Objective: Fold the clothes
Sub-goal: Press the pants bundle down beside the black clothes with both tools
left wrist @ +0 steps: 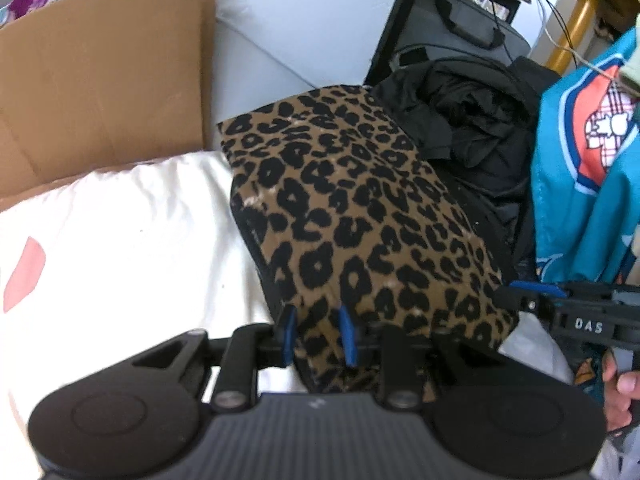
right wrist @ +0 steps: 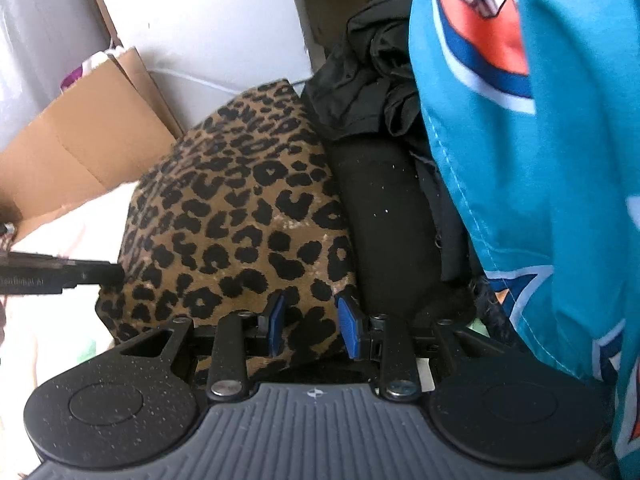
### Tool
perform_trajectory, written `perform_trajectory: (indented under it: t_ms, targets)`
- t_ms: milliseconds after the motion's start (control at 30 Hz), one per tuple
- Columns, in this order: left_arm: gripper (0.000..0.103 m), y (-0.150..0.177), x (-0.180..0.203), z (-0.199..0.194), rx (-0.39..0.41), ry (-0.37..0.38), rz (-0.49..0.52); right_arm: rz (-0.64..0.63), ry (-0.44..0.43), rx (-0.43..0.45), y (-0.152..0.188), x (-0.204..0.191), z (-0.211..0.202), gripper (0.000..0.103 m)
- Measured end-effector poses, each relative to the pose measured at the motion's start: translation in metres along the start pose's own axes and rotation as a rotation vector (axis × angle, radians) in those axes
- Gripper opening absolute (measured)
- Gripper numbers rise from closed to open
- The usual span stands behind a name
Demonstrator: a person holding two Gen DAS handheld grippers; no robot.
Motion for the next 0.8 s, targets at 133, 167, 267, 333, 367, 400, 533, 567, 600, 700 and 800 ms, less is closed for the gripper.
perform_trajectory:
  t_ms: [133, 167, 267, 333, 367, 400, 533, 567, 600, 700, 800]
  targets:
    - [0.039, 0.012, -0.004, -0.007, -0.013, 0.023, -0.095, -0.008, -0.025, 0.044, -0.001, -0.014, -0.006, 0.036]
    - [0.044, 0.016, -0.005, -0.008, -0.020, 0.026, -0.110, -0.014, -0.032, 0.047, 0.000, -0.019, -0.006, 0.036]
    - [0.046, 0.031, -0.004, -0.004, -0.049, 0.012, -0.121, -0.040, -0.049, 0.043, 0.006, -0.032, -0.003, 0.036]
    - [0.046, 0.042, -0.005, 0.000, -0.072, 0.011, -0.134, -0.061, -0.037, 0.028, 0.013, -0.038, 0.001, 0.036]
    - [0.046, 0.047, -0.005, 0.001, -0.081, 0.014, -0.142, -0.072, -0.026, 0.018, 0.016, -0.041, 0.004, 0.036]
    - [0.046, 0.051, -0.006, 0.003, -0.089, 0.016, -0.150, -0.077, -0.021, 0.010, 0.019, -0.042, 0.006, 0.036]
    - [0.047, 0.067, -0.002, 0.008, -0.117, 0.039, -0.164, -0.062, -0.031, -0.010, 0.029, -0.041, 0.008, 0.036]
    - [0.048, 0.070, -0.001, 0.009, -0.123, 0.046, -0.164, -0.062, -0.032, -0.016, 0.031, -0.041, 0.008, 0.036]
    - [0.049, 0.073, 0.002, 0.010, -0.127, 0.054, -0.164, -0.063, -0.032, -0.022, 0.033, -0.041, 0.008, 0.036]
    - [0.053, 0.080, 0.008, 0.012, -0.135, 0.087, -0.167, -0.053, -0.044, -0.033, 0.037, -0.042, 0.007, 0.036]
    - [0.054, 0.086, 0.013, 0.013, -0.145, 0.107, -0.164, -0.037, -0.071, -0.042, 0.041, -0.043, 0.002, 0.036]
Point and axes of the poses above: each gripper's, at about its wrist camera, not at the fingertips, and z roughly the way its jaws point, x to its right, y to its underside, the point moved 3 cm from there along z, roughly the way its jaws point, and after that the axes turned 2 degrees about -z, right-handed, at the moved point
